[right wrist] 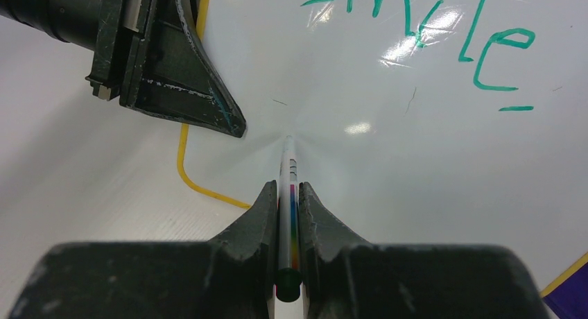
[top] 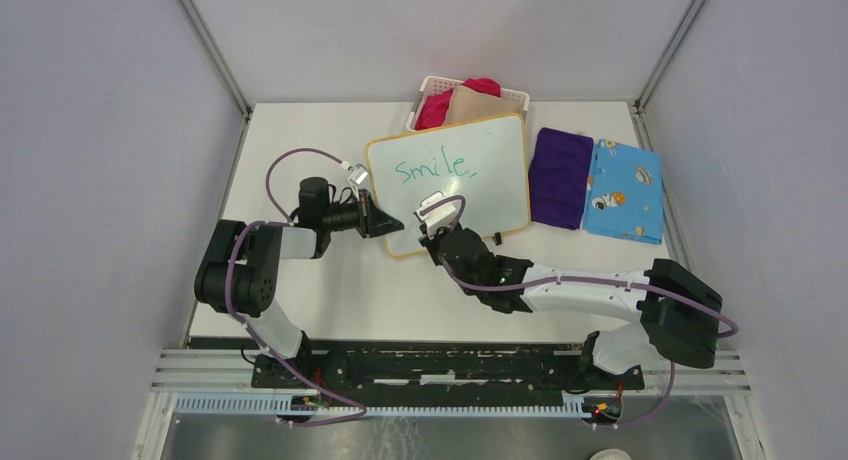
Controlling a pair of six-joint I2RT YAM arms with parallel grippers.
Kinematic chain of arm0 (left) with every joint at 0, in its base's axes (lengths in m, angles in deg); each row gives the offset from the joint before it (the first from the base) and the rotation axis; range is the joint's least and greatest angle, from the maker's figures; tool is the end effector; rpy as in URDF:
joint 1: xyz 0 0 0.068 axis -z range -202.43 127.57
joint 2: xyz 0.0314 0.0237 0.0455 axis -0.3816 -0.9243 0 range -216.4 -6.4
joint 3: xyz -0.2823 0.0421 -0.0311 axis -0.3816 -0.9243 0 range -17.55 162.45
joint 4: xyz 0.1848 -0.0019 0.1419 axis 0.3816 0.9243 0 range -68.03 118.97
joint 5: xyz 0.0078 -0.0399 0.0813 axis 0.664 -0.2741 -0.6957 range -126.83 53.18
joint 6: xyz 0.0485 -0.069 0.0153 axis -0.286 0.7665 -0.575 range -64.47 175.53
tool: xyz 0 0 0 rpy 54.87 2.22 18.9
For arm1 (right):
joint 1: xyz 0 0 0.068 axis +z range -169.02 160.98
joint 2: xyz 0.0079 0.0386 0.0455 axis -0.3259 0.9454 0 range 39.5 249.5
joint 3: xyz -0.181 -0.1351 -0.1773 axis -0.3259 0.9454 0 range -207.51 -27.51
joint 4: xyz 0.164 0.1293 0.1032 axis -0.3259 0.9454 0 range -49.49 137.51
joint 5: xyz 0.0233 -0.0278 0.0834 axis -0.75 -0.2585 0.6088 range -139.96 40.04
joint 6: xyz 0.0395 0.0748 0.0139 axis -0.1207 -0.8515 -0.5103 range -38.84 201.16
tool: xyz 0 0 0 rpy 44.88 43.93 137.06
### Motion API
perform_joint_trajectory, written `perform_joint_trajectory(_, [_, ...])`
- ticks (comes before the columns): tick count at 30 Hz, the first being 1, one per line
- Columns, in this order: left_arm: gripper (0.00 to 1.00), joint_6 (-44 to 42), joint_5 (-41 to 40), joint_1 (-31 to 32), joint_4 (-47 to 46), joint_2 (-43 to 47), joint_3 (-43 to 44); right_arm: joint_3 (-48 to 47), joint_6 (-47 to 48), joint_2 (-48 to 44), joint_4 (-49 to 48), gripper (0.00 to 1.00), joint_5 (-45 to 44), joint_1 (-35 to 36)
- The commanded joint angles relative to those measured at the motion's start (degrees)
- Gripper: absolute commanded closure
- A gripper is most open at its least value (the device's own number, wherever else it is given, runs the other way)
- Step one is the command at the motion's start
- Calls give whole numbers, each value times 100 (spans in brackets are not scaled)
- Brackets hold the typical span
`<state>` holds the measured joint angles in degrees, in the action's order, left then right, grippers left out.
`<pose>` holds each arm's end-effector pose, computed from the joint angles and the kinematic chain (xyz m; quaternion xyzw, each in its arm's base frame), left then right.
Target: Write a sentence on the whiteboard
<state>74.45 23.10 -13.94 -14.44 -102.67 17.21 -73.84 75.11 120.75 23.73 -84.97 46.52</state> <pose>0.2937 -0.1100 0.1833 0.2004 0.7524 -0.5196 0.3517 0.1706 0.2706 0.2732 -0.2300 0.7580 0.1297 0.5964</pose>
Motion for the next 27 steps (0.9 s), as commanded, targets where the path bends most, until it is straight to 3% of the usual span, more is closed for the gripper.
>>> perform_joint_trajectory(1, [98,-296,-445,74,531,11,23,-294,44,105,-109,100,-182,10])
perform_joint_trajectory(27, [98,-381,-464,91,660,47,64,-603,12,461,135,100,-93,-113])
